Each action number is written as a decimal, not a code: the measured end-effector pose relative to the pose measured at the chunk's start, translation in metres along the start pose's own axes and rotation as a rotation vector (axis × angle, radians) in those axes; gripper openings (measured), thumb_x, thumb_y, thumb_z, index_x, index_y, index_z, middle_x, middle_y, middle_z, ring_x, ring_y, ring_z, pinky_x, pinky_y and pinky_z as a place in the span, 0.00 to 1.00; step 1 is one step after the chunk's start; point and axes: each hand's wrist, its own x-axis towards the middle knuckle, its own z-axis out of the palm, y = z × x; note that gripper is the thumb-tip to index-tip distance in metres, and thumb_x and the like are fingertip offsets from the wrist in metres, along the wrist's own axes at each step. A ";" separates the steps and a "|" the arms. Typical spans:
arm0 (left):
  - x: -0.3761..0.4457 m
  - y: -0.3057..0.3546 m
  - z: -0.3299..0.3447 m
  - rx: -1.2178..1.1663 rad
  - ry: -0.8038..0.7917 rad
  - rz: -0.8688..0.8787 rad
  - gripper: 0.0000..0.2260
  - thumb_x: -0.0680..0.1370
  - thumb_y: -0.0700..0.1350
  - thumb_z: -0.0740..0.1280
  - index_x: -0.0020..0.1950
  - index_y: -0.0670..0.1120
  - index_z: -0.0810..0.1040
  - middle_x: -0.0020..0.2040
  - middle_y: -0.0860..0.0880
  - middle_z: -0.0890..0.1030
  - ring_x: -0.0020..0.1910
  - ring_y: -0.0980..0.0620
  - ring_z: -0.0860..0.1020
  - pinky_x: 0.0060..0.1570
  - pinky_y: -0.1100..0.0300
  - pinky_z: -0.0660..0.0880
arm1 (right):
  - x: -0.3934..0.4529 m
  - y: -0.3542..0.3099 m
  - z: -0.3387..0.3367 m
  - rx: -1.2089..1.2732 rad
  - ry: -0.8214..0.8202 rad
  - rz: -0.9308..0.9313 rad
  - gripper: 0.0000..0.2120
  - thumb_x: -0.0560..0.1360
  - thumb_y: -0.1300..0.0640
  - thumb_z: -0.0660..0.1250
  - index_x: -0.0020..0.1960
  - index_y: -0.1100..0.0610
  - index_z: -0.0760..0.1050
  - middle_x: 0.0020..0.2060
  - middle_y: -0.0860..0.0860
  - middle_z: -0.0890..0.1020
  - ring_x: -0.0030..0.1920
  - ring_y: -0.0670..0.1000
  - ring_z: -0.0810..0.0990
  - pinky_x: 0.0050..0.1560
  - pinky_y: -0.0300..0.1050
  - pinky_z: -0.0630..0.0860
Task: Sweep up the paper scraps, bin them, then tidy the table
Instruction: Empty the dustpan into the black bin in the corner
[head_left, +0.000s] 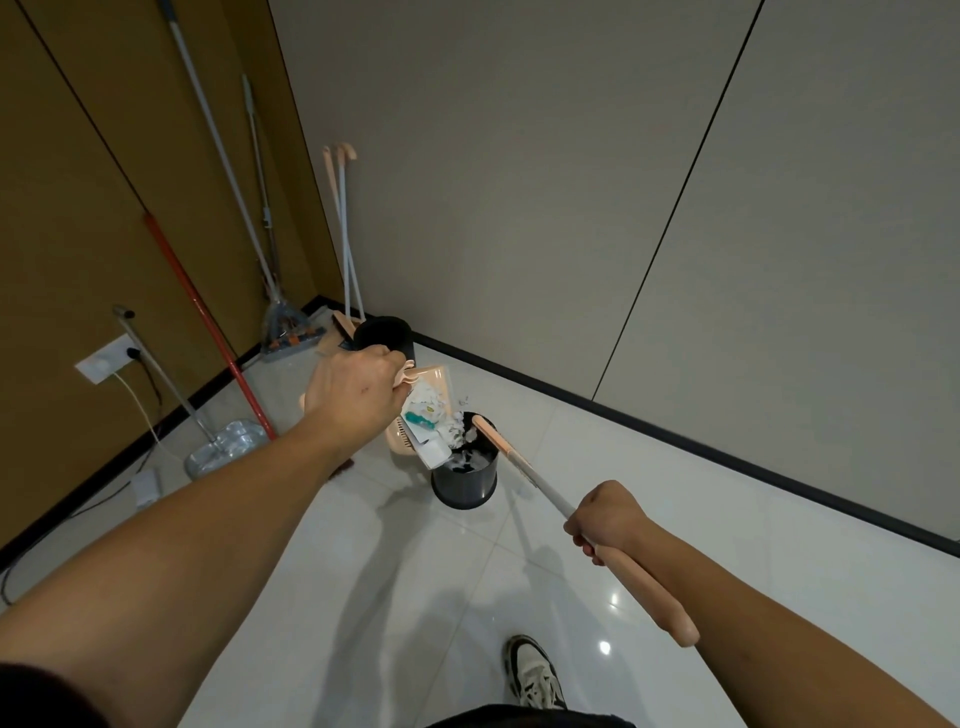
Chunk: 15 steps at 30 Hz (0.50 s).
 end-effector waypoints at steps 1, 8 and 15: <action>0.000 0.000 0.000 -0.001 0.004 0.000 0.06 0.73 0.50 0.71 0.44 0.48 0.82 0.35 0.50 0.77 0.30 0.51 0.73 0.26 0.61 0.65 | 0.001 0.000 0.000 0.002 -0.002 0.004 0.04 0.69 0.68 0.72 0.38 0.67 0.78 0.21 0.57 0.78 0.17 0.52 0.73 0.24 0.40 0.74; 0.000 0.001 -0.001 -0.004 0.001 0.006 0.07 0.74 0.52 0.70 0.47 0.49 0.82 0.37 0.51 0.77 0.31 0.52 0.74 0.27 0.60 0.69 | 0.001 -0.008 0.004 0.102 0.004 0.003 0.03 0.70 0.67 0.72 0.39 0.68 0.79 0.21 0.57 0.78 0.17 0.52 0.73 0.23 0.39 0.73; 0.000 0.000 0.003 -0.039 0.025 -0.012 0.07 0.75 0.51 0.70 0.44 0.48 0.82 0.35 0.51 0.77 0.31 0.51 0.74 0.26 0.57 0.71 | -0.004 -0.022 0.008 0.416 -0.037 0.029 0.05 0.73 0.67 0.71 0.43 0.70 0.79 0.24 0.58 0.79 0.19 0.51 0.72 0.21 0.36 0.69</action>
